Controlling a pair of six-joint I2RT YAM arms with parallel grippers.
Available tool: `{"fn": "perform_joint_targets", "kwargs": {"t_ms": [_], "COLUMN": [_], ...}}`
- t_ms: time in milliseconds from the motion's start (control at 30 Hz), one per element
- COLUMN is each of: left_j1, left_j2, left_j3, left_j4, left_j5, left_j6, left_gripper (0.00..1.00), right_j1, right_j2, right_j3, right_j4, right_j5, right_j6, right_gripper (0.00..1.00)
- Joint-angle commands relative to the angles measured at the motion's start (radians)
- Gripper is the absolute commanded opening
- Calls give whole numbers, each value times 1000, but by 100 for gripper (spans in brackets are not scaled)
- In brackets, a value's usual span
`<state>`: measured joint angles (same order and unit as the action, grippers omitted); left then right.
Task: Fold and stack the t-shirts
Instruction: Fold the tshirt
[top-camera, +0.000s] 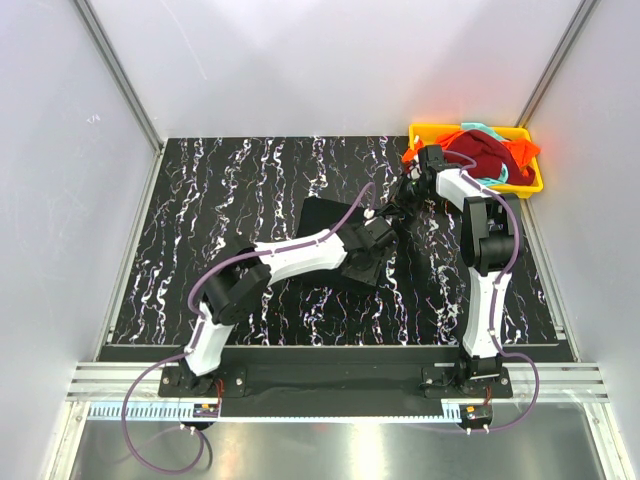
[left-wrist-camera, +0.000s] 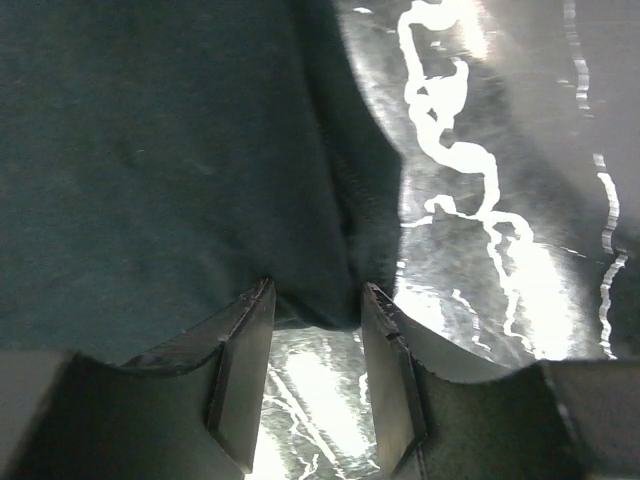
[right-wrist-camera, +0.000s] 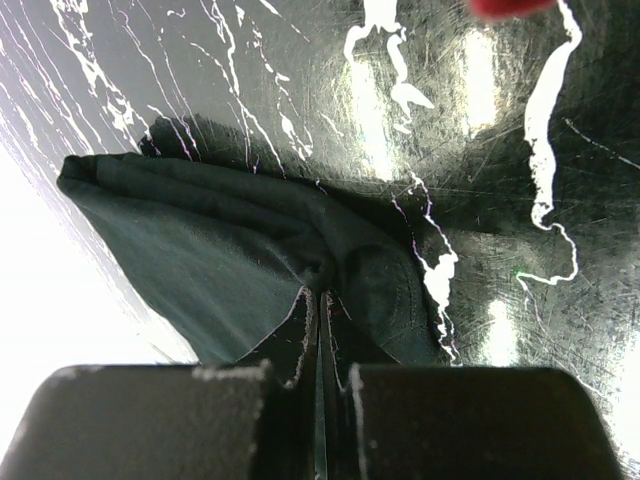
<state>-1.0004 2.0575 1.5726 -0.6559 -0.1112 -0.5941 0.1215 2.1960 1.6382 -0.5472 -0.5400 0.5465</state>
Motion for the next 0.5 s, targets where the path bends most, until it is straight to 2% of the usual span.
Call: {"fn": "perform_joint_targets", "kwargs": {"t_ms": [0, 67, 100, 133, 233, 467], "left_j1": [3, 3, 3, 3, 2, 0], "left_j2": [7, 18, 26, 27, 18, -85], "left_j3": [59, 66, 73, 73, 66, -25], "left_j4": [-17, -16, -16, -16, -16, -22], "left_j5": [-81, -71, -50, -39, 2, 105], "left_j6": [22, 25, 27, 28, 31, 34], "left_gripper": [44, 40, 27, 19, 0, 0], "right_j1": [-5, -5, -2, -3, -3, -20], "right_j2": [21, 21, 25, 25, 28, 16], "right_j3": [38, 40, 41, 41, 46, 51], "right_j4": [-7, -8, -7, -8, -8, -8], "right_j5": [-3, -3, -3, -3, 5, 51], "right_j6": [-10, -8, -8, -8, -10, -16], "right_gripper": [0, 0, 0, 0, 0, 0]}}
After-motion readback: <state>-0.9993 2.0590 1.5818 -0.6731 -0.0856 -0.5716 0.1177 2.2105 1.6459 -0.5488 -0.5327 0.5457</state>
